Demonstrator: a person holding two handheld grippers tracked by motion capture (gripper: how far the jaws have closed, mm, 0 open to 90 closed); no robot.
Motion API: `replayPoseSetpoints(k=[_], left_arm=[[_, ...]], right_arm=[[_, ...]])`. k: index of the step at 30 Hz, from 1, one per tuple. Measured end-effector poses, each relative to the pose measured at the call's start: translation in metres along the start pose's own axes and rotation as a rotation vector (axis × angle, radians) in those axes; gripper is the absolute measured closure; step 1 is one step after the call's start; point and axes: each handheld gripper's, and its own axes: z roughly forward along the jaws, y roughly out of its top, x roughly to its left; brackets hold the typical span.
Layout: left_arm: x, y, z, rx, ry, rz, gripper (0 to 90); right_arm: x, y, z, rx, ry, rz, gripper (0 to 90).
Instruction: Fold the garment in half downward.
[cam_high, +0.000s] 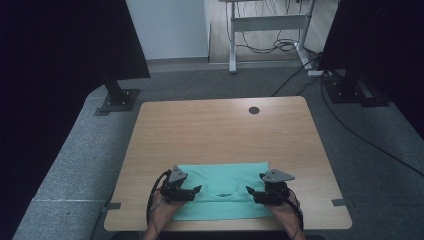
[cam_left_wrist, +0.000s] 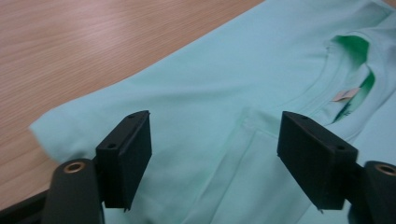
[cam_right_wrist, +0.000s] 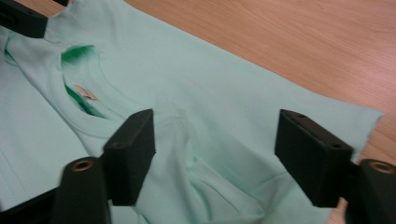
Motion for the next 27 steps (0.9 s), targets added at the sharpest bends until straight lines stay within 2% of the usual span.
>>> replayPoseSetpoints(k=[9, 15, 24, 27], left_arm=[[-0.007, 0.004, 0.008, 0.013, -0.011, 0.048, 38.9], [-0.008, 0.005, 0.011, 0.001, -0.023, 0.049, 46.4], [-0.010, 0.003, 0.021, 0.020, -0.029, 0.070, 47.1], [-0.012, 0.001, 0.022, 0.020, -0.022, 0.083, 52.2]], right_arm=[[0.009, 0.007, 0.007, -0.002, 0.028, -0.015, 44.5], [0.014, 0.010, 0.013, 0.005, 0.049, -0.024, 51.9], [0.021, 0.012, 0.029, 0.030, 0.070, -0.034, 53.8], [0.022, 0.010, 0.032, 0.046, 0.071, -0.038, 56.5]])
